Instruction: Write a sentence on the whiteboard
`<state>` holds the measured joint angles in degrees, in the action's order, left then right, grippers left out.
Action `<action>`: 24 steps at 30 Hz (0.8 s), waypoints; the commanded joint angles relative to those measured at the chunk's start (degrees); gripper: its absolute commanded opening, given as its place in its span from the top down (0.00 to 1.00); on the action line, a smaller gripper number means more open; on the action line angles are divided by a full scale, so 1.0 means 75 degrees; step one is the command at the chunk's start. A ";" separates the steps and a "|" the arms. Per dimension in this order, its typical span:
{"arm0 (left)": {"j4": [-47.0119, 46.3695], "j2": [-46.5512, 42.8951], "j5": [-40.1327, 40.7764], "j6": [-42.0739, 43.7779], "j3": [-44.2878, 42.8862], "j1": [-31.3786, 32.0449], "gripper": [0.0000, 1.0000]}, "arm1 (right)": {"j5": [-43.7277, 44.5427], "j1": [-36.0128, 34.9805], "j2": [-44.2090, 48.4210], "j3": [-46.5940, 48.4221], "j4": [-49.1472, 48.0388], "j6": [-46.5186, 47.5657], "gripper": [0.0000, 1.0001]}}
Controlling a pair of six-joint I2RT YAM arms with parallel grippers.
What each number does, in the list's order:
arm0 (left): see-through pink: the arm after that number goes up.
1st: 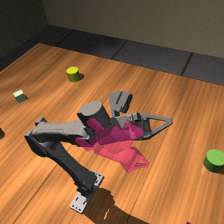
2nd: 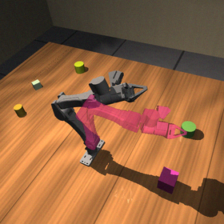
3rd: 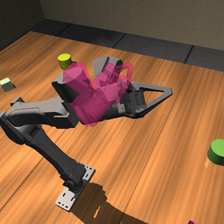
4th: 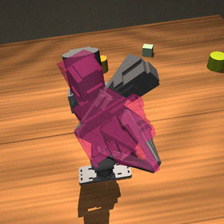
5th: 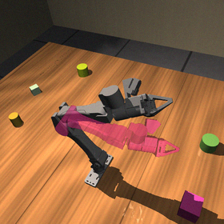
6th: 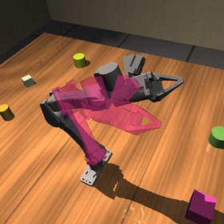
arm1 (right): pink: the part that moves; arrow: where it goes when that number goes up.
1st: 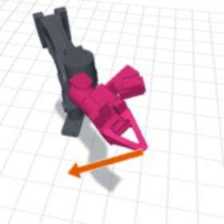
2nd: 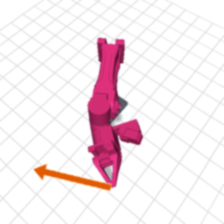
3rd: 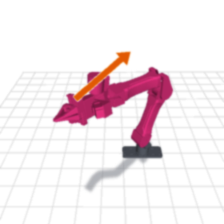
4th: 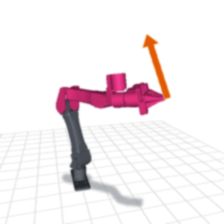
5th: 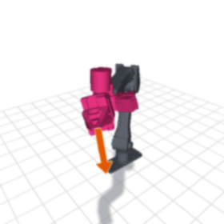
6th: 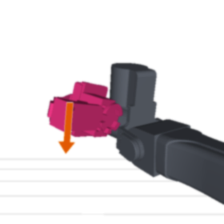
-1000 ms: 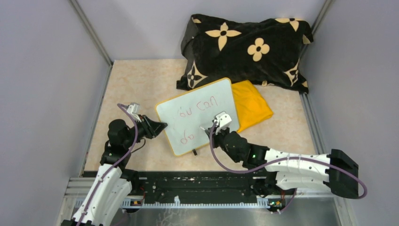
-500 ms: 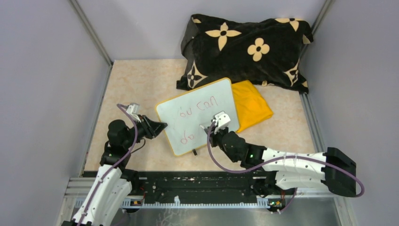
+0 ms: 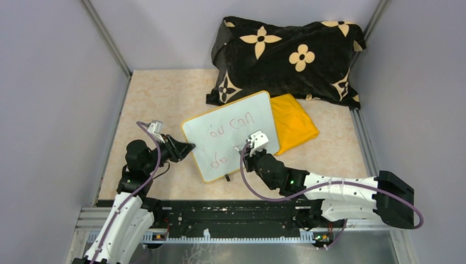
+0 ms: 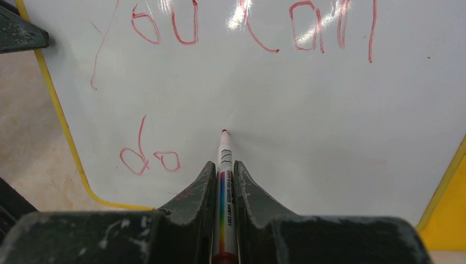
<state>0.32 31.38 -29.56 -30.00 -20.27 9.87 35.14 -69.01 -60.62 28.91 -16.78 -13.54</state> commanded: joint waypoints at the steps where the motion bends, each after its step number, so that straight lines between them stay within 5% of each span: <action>1: -0.0250 -0.0064 -0.0126 -0.0020 0.0043 -0.0003 0.65 | 0.0161 -0.0068 -0.0038 0.0160 -0.0025 -0.0211 1.00; 24: -0.0263 -0.0092 -0.0140 -0.0031 0.0055 0.0005 0.64 | 0.0121 -0.0073 0.0421 -0.0346 0.0731 -0.1137 1.00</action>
<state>0.16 31.35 -29.56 -30.00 -20.08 9.87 34.44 -69.25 -58.78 26.55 -11.97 -20.71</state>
